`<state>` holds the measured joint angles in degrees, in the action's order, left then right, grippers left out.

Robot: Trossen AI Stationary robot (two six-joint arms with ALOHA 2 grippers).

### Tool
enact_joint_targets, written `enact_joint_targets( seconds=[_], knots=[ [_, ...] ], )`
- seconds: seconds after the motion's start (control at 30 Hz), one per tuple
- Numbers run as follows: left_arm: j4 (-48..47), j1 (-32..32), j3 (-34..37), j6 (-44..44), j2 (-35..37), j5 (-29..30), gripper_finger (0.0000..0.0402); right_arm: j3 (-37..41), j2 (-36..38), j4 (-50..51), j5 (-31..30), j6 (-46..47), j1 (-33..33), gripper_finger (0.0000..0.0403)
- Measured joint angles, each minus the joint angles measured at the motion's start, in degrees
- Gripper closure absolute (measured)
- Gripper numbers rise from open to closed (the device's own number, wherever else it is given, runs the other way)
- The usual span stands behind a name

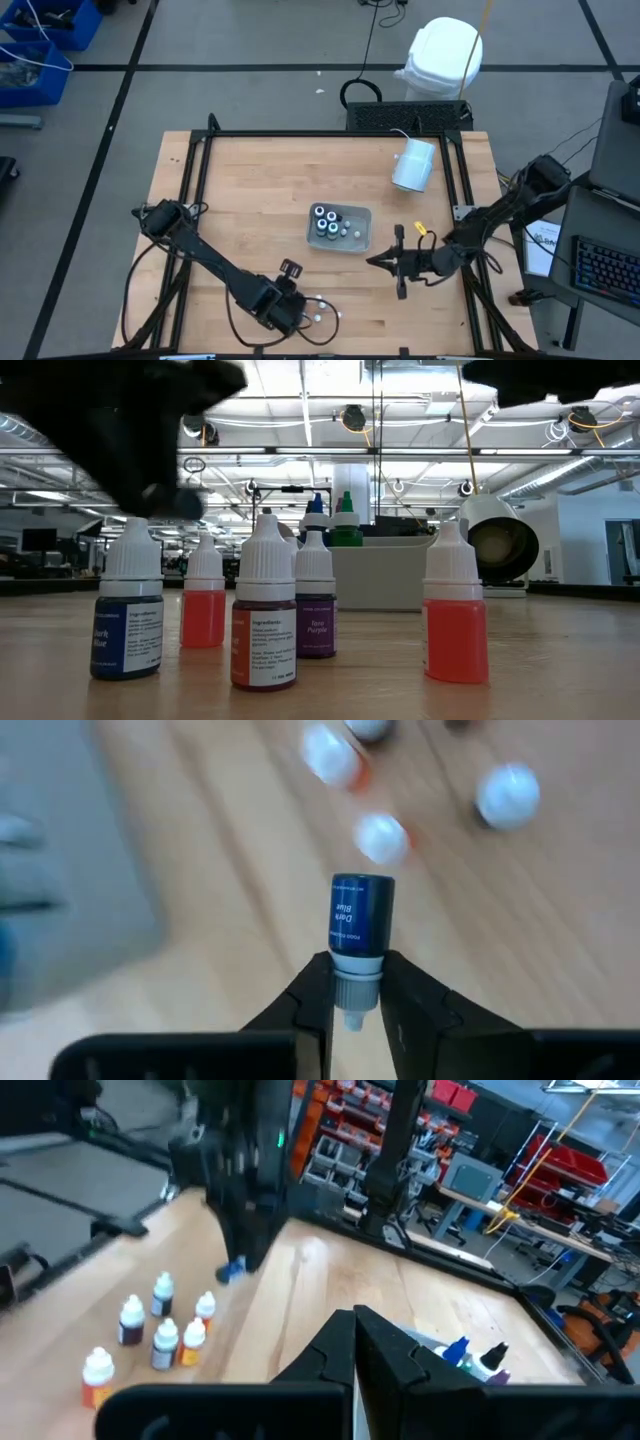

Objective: Pick & Place food coloring
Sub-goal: Put the small dark blue bottle into the gray bin

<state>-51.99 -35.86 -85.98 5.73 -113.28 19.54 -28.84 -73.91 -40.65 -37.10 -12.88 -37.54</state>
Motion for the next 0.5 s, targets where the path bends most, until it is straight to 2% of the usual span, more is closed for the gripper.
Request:
enact_joint_targets(
  seconds=[0.13, 0.27, 0.37, 0.43, 0.5],
  knots=[
    [-1.24, 0.56, -4.46, -2.43, 0.00, 5.87, 0.0336, -0.02, -3.02, -1.92, 1.20, -1.74, 2.01, 0.0394],
    [-1.34, 1.41, -8.48, -5.44, 0.00, 11.57, 0.0328, -1.43, -7.43, -4.79, 1.74, -11.41, 2.33, 0.0357],
    [-1.11, 2.78, -10.48, -5.85, 0.00, 12.96, 0.0331, -3.58, -11.90, -8.12, 4.57, -20.80, 1.45, 0.0320],
    [-1.08, 4.01, -11.18, -5.57, 0.05, 13.06, 0.0332, -6.29, -15.60, -10.25, 3.70, -26.24, 1.03, 0.0295],
    [-1.24, 5.09, -11.68, -5.35, 0.05, 13.02, 0.0333, -9.37, -19.15, -11.09, 0.12, -30.52, 1.04, 0.0273]
  ],
)
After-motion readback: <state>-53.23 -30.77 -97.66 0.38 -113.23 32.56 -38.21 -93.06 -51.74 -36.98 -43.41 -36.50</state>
